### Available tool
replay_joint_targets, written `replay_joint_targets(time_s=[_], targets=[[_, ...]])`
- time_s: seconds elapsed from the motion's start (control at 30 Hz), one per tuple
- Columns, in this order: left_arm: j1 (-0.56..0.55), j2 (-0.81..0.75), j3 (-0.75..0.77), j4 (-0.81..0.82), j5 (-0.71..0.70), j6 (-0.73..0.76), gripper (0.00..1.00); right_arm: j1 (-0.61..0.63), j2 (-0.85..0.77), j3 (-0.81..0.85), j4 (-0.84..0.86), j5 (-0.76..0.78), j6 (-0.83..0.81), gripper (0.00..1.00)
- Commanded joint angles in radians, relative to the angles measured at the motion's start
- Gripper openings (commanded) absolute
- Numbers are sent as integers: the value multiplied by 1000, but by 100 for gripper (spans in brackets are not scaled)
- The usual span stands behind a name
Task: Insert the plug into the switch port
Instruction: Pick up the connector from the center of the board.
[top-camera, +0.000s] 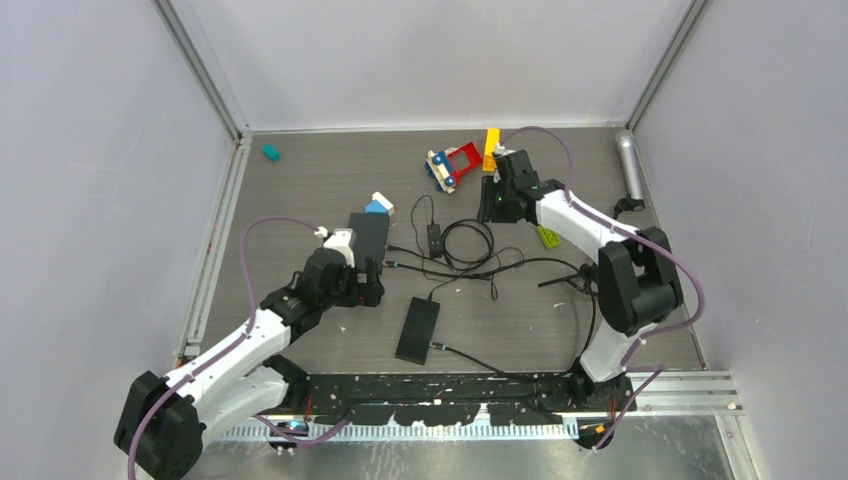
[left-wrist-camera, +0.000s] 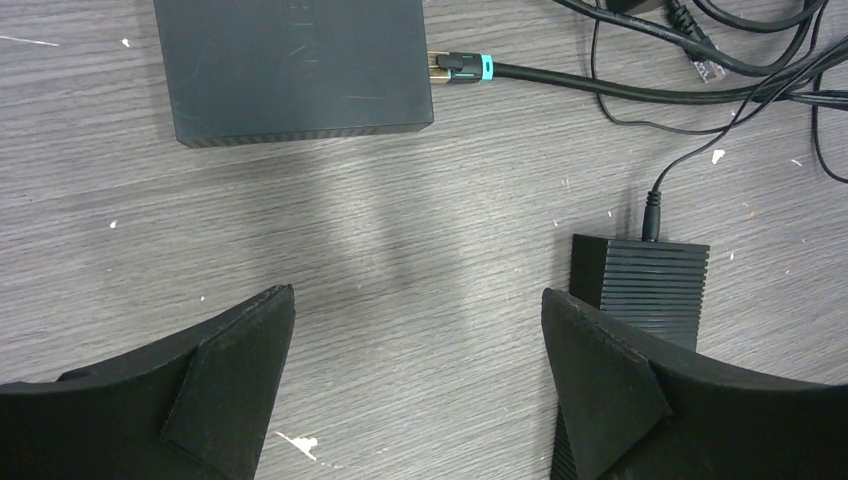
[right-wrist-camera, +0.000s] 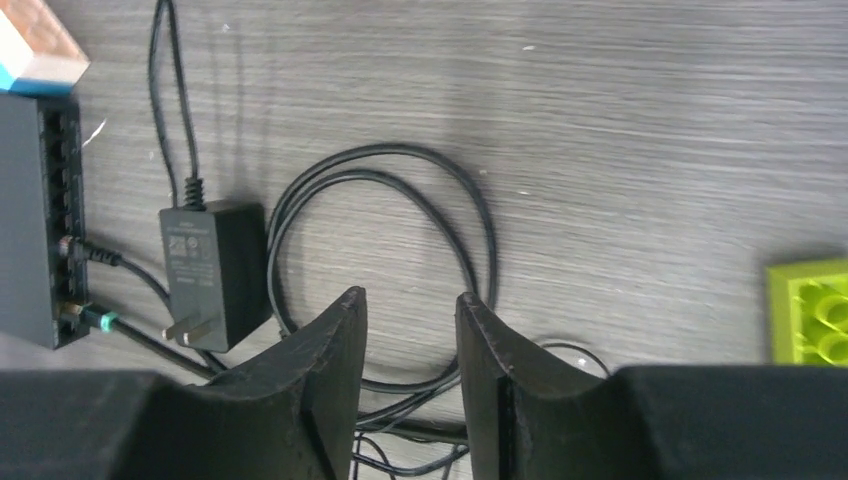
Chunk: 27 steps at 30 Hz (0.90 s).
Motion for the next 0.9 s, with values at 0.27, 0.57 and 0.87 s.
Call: replay_joint_targets(time_s=[0.27,0.57,0.87], targets=[[6,-43,-54,85,25,1,95,112,239,238,30,-81,-14,39],[6,-59,-60,74,31,-3,95,187,349,341,-37,135,158,55],[6,-70,-58,66,37,-7,95,205,437,383,-102,213,254,54]])
